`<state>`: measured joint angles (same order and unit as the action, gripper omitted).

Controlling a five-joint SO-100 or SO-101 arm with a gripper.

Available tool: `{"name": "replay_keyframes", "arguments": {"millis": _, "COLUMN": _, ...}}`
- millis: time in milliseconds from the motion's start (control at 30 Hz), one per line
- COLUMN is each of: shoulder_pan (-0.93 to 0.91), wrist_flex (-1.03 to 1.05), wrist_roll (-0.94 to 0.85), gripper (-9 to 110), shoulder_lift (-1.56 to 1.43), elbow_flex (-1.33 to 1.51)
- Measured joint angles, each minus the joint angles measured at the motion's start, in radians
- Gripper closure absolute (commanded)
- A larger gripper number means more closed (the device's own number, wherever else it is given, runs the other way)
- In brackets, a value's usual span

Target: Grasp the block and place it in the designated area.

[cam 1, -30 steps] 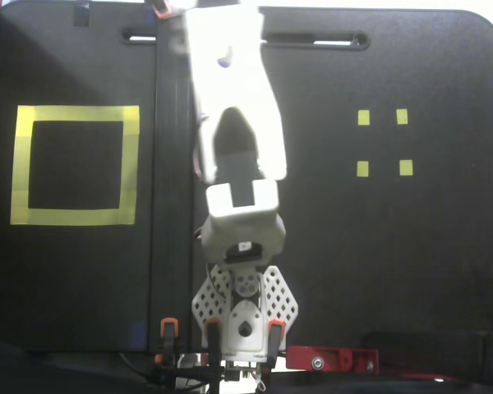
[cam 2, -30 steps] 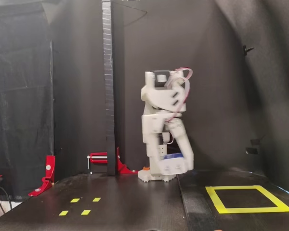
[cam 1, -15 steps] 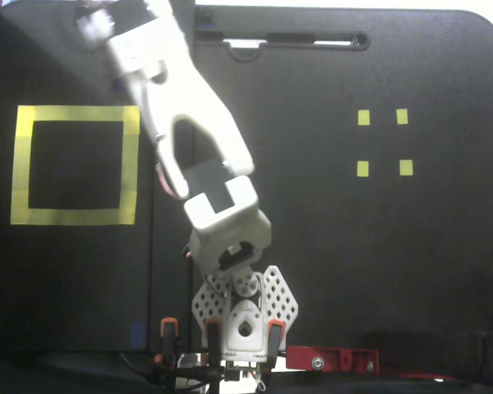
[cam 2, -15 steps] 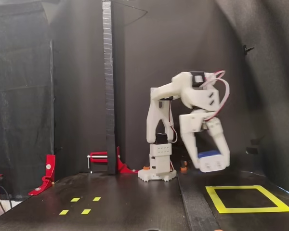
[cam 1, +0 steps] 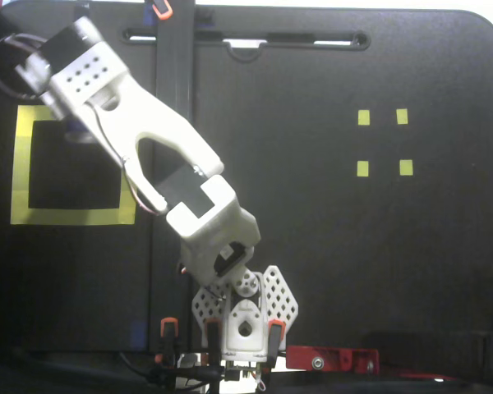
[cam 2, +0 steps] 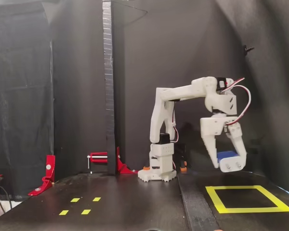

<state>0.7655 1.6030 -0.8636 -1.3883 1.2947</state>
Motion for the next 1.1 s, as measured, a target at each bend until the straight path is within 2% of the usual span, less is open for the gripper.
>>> {"name": "replay_keyframes", "arguments": {"millis": 600, "shoulder_pan": 0.057, "wrist_flex": 0.028, "wrist_roll": 0.026, "gripper": 82, "shoulder_lift": 0.006, "elbow_flex": 0.009}}
{"name": "replay_keyframes", "arguments": {"millis": 1100, "shoulder_pan": 0.097, "wrist_flex": -0.048, "wrist_roll": 0.032, "gripper": 82, "shoulder_lift": 0.219, "elbow_flex": 0.009}}
